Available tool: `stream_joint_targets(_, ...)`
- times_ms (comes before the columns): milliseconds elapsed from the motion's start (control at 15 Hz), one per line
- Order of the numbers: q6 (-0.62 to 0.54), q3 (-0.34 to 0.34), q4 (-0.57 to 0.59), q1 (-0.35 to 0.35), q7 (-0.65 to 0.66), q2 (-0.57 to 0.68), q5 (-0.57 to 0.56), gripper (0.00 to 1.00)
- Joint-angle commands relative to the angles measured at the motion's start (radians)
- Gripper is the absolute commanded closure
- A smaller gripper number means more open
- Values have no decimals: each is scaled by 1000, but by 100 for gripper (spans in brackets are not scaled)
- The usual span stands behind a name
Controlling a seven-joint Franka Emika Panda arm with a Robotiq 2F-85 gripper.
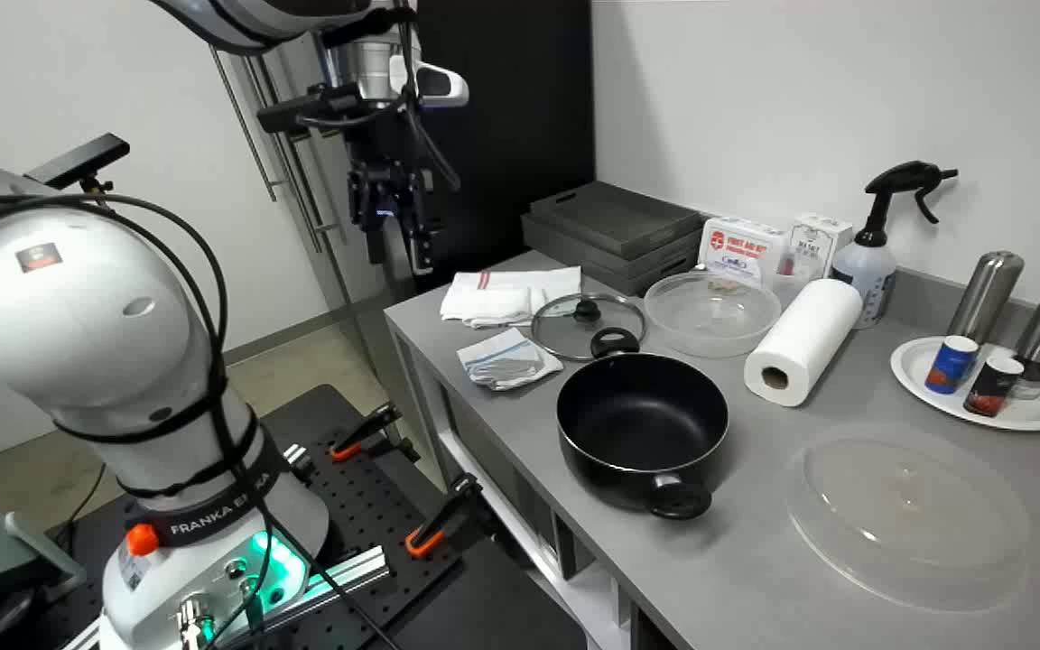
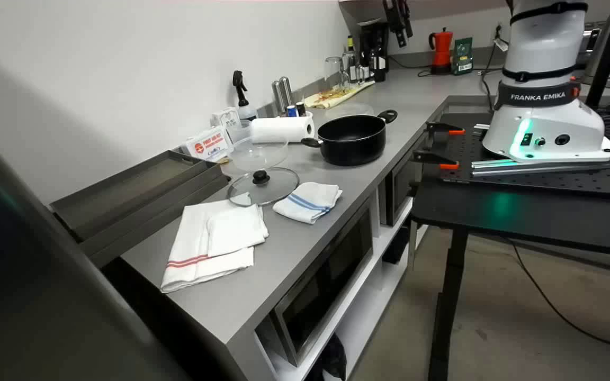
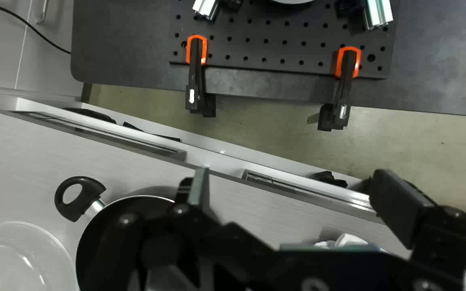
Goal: Put the glass lid on the black pot
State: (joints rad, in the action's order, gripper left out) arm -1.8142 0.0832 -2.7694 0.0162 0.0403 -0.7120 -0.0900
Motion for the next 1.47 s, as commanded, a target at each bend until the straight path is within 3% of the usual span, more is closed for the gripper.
stream_joint_targets(0,4,-8,2,9,5,0,-4,0)
stream_joint_targets(733,4,-8,2,9,5,0,-4,0)
stream_joint_targets(1400,-182,-9,148,37,-91,277,-36,0)
